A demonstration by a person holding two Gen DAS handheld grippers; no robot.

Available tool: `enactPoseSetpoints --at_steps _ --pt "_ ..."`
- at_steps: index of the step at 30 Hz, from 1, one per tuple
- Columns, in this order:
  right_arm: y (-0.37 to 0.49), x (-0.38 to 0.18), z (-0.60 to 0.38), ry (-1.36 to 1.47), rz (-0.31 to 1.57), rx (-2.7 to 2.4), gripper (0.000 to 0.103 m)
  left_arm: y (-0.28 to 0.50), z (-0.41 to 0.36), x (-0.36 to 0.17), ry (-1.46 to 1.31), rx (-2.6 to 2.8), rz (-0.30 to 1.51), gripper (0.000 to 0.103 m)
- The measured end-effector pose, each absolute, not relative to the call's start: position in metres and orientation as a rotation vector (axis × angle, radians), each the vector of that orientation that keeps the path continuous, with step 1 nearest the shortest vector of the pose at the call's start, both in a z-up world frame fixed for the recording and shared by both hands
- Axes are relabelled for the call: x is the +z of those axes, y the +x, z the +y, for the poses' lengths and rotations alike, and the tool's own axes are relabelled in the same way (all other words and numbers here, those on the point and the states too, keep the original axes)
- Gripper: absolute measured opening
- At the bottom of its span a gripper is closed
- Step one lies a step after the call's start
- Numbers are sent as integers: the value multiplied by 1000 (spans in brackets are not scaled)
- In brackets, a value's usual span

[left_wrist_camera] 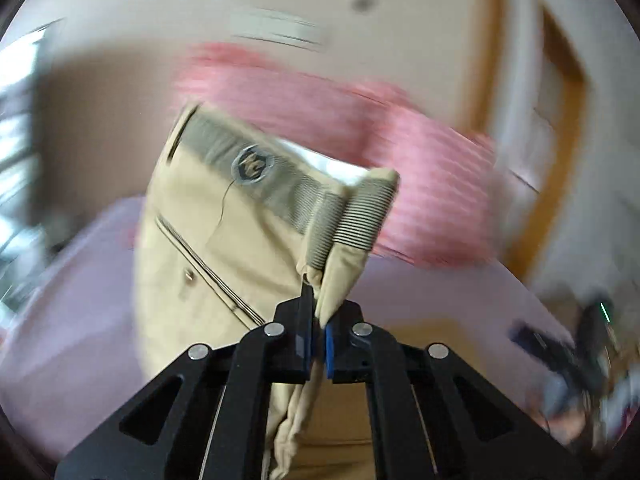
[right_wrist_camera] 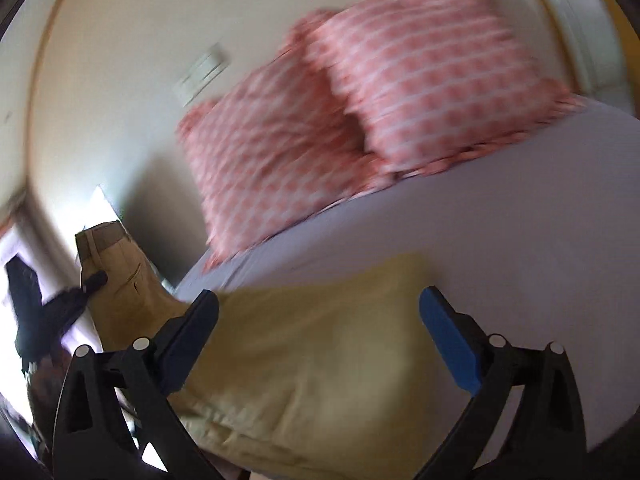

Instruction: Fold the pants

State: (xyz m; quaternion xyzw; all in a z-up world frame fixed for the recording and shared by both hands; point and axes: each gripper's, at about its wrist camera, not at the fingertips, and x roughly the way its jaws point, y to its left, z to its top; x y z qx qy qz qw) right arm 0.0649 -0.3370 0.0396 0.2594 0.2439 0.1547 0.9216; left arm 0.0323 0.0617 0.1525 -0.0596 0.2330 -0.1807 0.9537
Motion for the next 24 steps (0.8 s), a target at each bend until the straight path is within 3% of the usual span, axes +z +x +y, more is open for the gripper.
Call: enactPoseSetpoints --at_steps 4,7,11,15,16,18,20,22,24 --pt "60 30 -382 677 510 269 102 39 -56 102 60 -618 600 4" --pt "65 15 -396 751 576 299 102 29 -100 56 162 -735 692 5" --pt "85 -6 -387 757 695 346 102 -12 -106 47 341 -766 535 9" --pt "107 -18 -363 734 773 407 100 -25 -64 66 186 -861 555 13" --pt "111 -18 -358 713 786 413 97 -25 -39 76 115 -857 553 17" --pt "121 -20 -346 641 826 405 84 -25 -8 89 26 -792 532 50" --pt "129 -22 -340 597 852 380 78 -1 35 101 -66 -616 540 59" --pt "134 -22 -340 576 854 366 71 32 77 94 -114 -424 599 61" --pt "141 -23 -339 573 874 371 56 68 108 78 -199 -327 719 61"
